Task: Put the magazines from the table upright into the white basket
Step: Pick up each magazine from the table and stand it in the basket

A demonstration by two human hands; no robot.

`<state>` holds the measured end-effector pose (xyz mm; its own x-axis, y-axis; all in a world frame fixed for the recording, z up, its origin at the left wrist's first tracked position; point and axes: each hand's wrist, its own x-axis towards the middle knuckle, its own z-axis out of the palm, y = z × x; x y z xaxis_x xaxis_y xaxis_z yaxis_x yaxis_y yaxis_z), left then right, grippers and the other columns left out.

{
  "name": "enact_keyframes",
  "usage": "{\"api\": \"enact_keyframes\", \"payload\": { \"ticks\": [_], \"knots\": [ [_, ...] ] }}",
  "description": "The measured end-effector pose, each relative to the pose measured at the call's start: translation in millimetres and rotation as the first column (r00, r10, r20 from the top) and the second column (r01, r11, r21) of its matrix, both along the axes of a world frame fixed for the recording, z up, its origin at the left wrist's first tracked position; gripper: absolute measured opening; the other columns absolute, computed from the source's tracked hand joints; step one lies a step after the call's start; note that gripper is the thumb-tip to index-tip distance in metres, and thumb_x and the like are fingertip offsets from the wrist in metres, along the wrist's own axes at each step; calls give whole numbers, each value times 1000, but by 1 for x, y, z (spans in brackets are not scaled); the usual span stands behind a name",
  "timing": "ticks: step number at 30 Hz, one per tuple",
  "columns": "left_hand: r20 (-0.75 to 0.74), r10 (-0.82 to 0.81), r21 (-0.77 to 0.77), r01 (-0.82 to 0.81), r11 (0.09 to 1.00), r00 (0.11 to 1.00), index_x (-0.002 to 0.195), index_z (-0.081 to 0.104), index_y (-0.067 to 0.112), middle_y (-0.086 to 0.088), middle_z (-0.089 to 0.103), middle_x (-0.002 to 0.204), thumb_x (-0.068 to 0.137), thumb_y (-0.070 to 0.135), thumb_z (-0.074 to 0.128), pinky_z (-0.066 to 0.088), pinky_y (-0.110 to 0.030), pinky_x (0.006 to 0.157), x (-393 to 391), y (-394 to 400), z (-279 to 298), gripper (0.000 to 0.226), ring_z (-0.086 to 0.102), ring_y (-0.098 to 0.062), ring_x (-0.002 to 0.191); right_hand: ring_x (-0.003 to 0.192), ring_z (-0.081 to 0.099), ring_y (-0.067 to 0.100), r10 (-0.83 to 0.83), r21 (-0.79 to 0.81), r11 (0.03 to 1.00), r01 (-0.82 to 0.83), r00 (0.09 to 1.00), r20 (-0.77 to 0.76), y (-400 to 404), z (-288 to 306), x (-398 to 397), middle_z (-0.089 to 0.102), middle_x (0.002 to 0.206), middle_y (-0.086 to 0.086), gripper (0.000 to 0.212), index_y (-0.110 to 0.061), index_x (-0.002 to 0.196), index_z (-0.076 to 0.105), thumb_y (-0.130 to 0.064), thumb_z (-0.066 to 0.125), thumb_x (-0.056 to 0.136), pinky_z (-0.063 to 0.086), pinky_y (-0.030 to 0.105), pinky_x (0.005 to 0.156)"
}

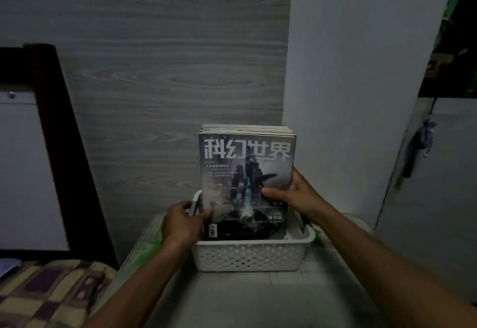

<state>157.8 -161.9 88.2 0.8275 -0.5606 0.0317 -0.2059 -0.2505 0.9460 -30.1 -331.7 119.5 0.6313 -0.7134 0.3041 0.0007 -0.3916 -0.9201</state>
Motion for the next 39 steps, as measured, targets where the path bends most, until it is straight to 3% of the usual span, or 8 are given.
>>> {"api": "enact_keyframes", "payload": {
  "ticks": [6, 10, 13, 16, 18, 22, 33, 39],
  "knots": [
    [60, -54, 56, 51, 997, 997, 112, 67, 14, -4, 69, 101, 78, 26, 78, 54, -39, 85, 28, -36, -7, 38, 66, -24, 89, 110, 67, 21, -18, 15, 1000, 18, 1000, 15, -37, -11, 21, 69, 123, 5, 77, -19, 135, 51, -26, 85, 66, 53, 48, 97],
    [150, -108, 107, 93, 990, 983, 101, 70, 14, -8, 73, 98, 79, 29, 77, 56, -43, 85, 38, -47, -11, 27, 68, -27, 88, 106, 68, 13, -71, -33, 997, 71, 997, -16, -43, -12, 24, 69, 122, 1, 84, -19, 134, 52, -39, 85, 59, 55, 41, 94],
    [235, -172, 226, 118, 967, 957, 97, 71, 16, -9, 73, 96, 78, 42, 73, 56, -39, 78, 42, -46, -6, 32, 67, -27, 85, 90, 65, -2, -262, -157, 957, 245, 960, -102, -37, -16, 23, 67, 109, -12, 81, -23, 124, 57, -56, 85, 56, 56, 22, 78],
    [544, -216, 368, 0, 930, 811, 116, 60, 22, -12, 61, 119, 79, 48, 66, 51, -43, 87, 39, -42, 0, 46, 58, -33, 107, 87, 60, 6, -398, -174, 912, 372, 905, -151, -31, -19, 17, 62, 105, -8, 80, -22, 121, 53, -65, 78, 59, 49, 21, 70],
    [653, -245, 285, 67, 956, 716, 132, 45, 27, -9, 54, 130, 83, 35, 64, 46, -48, 95, 31, -46, 5, 53, 51, -32, 117, 96, 61, 16, -392, -186, 914, 360, 902, -181, -28, -22, 14, 63, 117, -1, 67, -19, 128, 51, -57, 70, 76, 49, 28, 77],
    [212, -387, 45, 387, 921, 897, 137, 38, 27, -4, 60, 130, 90, 15, 56, 47, -48, 99, 25, -60, 16, 52, 56, -24, 115, 127, 52, 27, -318, -195, 943, 270, 903, -289, -18, -23, 18, 52, 144, 8, 50, -17, 143, 41, -40, 45, 99, 42, 37, 105],
    [295, -538, 31, 555, 832, 790, 145, 27, 42, 2, 51, 143, 97, 14, 48, 40, -46, 108, 53, -54, -1, 60, 47, -16, 129, 131, 48, 32, -380, -281, 916, 288, 848, -370, -14, -27, 22, 47, 149, 9, 49, -22, 150, 25, -34, 33, 103, 39, 37, 101],
    [364, -467, 43, 487, 872, 806, 146, 35, 32, -2, 58, 138, 96, 12, 52, 42, -47, 108, 53, -57, -3, 57, 52, -19, 127, 121, 55, 34, -468, -314, 873, 372, 821, -327, -12, -29, 24, 57, 138, 13, 39, -19, 140, 42, -29, 36, 103, 44, 38, 95]
  ]
}}
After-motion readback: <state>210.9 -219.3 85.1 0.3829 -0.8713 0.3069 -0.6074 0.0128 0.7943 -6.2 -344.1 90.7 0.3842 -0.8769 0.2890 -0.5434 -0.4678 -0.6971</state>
